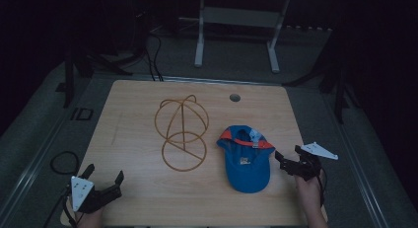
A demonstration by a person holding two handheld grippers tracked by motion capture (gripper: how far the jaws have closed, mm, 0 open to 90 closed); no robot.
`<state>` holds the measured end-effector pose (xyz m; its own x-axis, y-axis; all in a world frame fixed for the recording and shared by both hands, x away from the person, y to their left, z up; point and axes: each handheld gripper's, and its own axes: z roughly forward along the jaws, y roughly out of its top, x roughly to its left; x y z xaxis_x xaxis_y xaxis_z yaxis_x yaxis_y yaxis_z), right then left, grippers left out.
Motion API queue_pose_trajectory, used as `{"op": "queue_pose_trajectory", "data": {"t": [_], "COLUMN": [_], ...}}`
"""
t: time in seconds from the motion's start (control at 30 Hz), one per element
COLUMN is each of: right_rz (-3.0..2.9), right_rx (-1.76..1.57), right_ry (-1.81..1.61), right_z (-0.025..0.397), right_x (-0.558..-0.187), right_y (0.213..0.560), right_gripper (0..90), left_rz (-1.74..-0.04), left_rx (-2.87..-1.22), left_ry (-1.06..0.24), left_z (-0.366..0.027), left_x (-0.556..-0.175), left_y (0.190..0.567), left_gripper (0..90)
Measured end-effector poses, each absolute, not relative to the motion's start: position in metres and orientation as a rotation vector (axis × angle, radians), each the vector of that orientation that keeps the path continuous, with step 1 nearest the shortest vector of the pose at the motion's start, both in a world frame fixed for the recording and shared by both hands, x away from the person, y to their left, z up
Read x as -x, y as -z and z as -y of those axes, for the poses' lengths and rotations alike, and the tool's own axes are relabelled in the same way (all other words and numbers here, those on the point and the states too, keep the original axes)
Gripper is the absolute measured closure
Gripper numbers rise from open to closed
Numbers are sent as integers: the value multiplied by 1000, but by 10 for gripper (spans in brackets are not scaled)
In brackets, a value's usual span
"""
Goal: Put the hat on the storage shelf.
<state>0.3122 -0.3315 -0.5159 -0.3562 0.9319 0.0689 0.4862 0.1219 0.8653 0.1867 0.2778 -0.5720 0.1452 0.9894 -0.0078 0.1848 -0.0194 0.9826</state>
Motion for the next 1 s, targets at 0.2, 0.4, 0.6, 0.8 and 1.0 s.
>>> {"op": "queue_pose_trajectory", "data": {"t": [0.2,0.4,0.6,0.8,1.0], "right_rz": [-1930,-2002,-2076,-2125,-2155], "right_rx": [-1299,-1203,-1146,-1147,-1182], "right_ry": [-1195,-1221,-1203,-1141,-1097], "right_z": [313,298,284,272,268], "right_x": [-329,-343,-364,-385,-403], "right_y": [502,494,494,504,515], "right_gripper": [126,169,346,368,394], "left_rz": [-1229,-1222,-1215,-1211,-1211], "left_rx": [-1409,-1412,-1416,-1417,-1416], "left_ry": [-1004,-998,-999,-996,-993], "left_z": [-279,-278,-278,-278,-278], "left_x": [-186,-186,-186,-186,-186], "left_y": [572,571,571,571,571], "left_gripper": [23,23,23,23,23]}}
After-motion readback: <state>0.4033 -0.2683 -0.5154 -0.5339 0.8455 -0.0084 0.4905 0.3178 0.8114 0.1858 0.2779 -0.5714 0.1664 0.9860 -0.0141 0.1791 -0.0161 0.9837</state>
